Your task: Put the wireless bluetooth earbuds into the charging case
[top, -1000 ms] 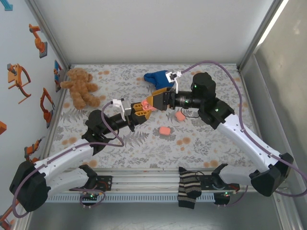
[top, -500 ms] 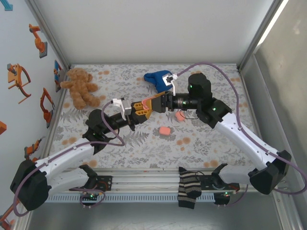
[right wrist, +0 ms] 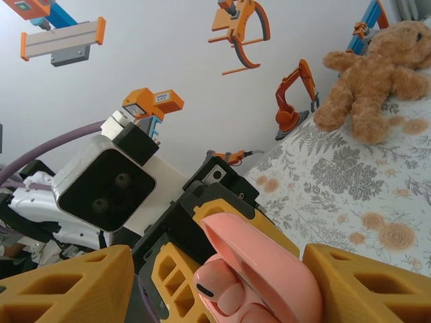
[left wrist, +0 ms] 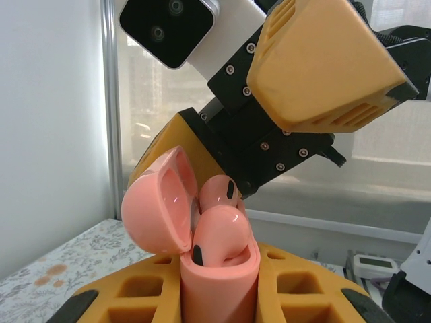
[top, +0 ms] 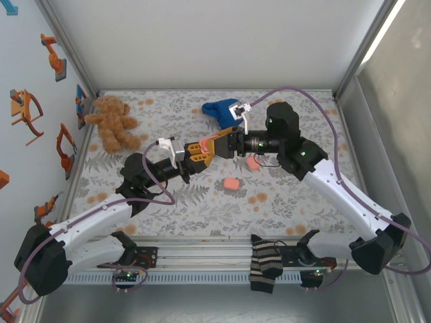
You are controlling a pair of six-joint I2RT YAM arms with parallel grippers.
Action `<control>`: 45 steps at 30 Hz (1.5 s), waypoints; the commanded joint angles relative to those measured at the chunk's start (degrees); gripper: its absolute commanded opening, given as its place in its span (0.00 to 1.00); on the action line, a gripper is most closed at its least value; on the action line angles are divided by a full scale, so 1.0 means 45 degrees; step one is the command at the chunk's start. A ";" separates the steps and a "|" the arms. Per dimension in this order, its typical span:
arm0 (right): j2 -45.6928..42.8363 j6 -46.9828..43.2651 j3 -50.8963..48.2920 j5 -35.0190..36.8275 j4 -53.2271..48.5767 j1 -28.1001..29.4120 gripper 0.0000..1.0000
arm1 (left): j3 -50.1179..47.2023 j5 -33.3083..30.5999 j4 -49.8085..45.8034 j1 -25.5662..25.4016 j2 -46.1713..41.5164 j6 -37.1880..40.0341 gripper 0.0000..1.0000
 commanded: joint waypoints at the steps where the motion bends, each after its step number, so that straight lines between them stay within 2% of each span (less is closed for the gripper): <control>1: -0.0639 -0.0410 0.0422 -0.0318 0.0339 0.0073 0.66 | 0.0159 -0.0282 -0.0434 0.0028 -0.0233 -0.0083 0.00; 8: -0.0911 -0.0784 0.0273 -0.0047 0.0051 0.0073 0.66 | 0.0105 -0.0409 -0.0537 0.0038 -0.0342 -0.0066 0.00; 12: -0.0921 -0.1496 0.0502 0.0773 -0.1037 0.0085 0.66 | 0.0124 -0.0390 -0.0533 0.0039 -0.0415 -0.0105 0.00; 16: -0.1118 -0.3705 0.1119 0.2081 -0.3051 0.0073 0.67 | 0.0158 -0.0103 -0.0892 0.0036 -0.0729 0.0006 0.00; 20: -0.1680 -0.6054 0.1351 0.2670 -0.4051 0.0073 0.67 | 0.0178 0.0492 -0.1580 0.0033 -0.1366 0.0138 0.00; 23: -0.2414 -0.7939 0.0825 0.2448 -0.4021 0.0073 0.67 | 0.0202 0.1001 -0.2211 0.0030 -0.1879 0.0296 0.00; 27: -0.2965 -0.9899 0.0192 0.1226 -0.3934 0.0073 0.68 | 0.0184 0.1283 -0.2782 0.0023 -0.2451 0.0575 0.00; 31: -0.2678 -1.1047 0.0033 -0.0295 -0.3882 0.0192 0.66 | 0.0244 0.1490 -0.3036 0.0032 -0.2728 0.0807 0.00; 35: -0.2212 -1.2297 0.0086 -0.0416 -0.3940 0.0747 0.67 | 0.0415 0.1755 -0.3173 0.0035 -0.2803 0.0889 0.00; 42: -0.0976 -1.2651 0.0796 -0.0225 -0.3796 0.1302 0.65 | 0.0417 0.1853 -0.3193 0.0037 -0.2958 0.1060 0.00; 45: -0.0676 -1.2631 0.0842 -0.0235 -0.3536 0.1437 0.61 | 0.0388 0.1860 -0.3212 0.0026 -0.3055 0.1082 0.00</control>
